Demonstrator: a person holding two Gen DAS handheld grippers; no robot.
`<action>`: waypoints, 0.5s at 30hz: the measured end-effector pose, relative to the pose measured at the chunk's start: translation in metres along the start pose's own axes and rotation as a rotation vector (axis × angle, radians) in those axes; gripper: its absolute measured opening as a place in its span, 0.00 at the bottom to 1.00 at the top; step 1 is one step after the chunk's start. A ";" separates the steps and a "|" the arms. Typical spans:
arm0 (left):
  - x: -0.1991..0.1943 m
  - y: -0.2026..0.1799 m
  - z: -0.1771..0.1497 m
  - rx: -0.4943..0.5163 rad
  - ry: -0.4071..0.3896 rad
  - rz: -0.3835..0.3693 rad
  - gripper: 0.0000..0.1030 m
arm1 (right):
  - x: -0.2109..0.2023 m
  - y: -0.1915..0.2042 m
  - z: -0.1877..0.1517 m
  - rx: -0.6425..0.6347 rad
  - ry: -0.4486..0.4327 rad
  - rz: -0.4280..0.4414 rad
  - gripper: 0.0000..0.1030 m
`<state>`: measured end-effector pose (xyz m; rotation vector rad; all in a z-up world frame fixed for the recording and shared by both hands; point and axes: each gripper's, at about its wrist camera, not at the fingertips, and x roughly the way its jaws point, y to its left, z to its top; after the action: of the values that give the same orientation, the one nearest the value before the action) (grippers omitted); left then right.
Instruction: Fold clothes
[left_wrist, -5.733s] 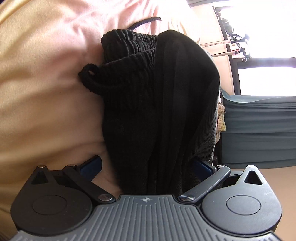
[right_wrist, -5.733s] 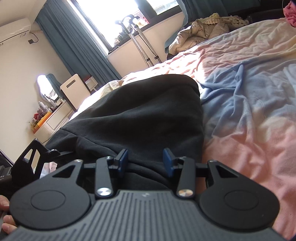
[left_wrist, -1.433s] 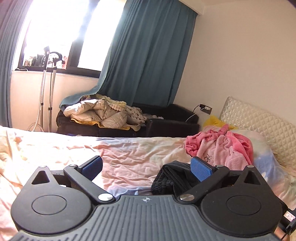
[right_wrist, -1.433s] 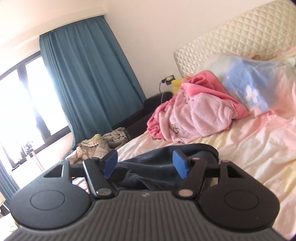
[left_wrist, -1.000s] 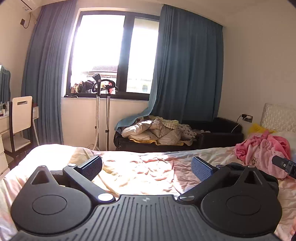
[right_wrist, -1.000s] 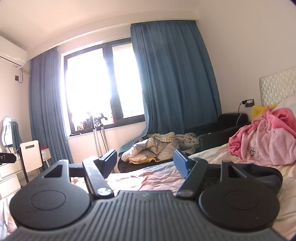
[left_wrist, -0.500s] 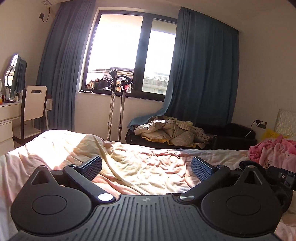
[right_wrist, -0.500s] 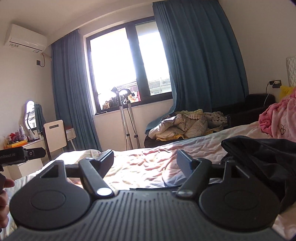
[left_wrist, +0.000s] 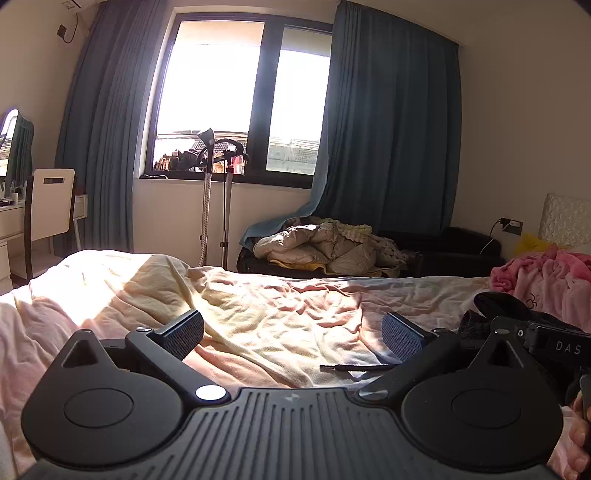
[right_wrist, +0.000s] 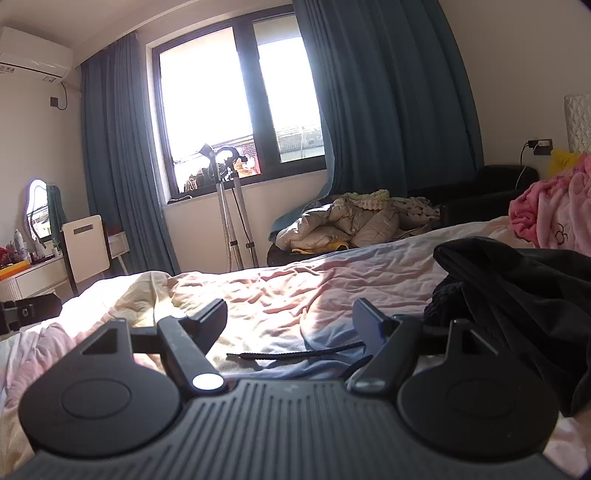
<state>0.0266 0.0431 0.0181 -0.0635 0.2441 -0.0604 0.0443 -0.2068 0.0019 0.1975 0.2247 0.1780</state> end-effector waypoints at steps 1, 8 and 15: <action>0.004 0.000 -0.003 0.005 0.015 0.007 1.00 | 0.001 0.000 -0.001 -0.001 0.004 0.001 0.73; 0.005 0.002 -0.005 -0.002 0.040 0.001 1.00 | -0.001 0.005 0.001 -0.009 -0.006 0.019 0.73; -0.008 -0.001 -0.002 0.024 0.001 0.017 1.00 | -0.010 0.009 0.001 -0.034 -0.016 0.006 0.73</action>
<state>0.0183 0.0423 0.0179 -0.0375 0.2449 -0.0467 0.0340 -0.2004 0.0068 0.1654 0.2055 0.1857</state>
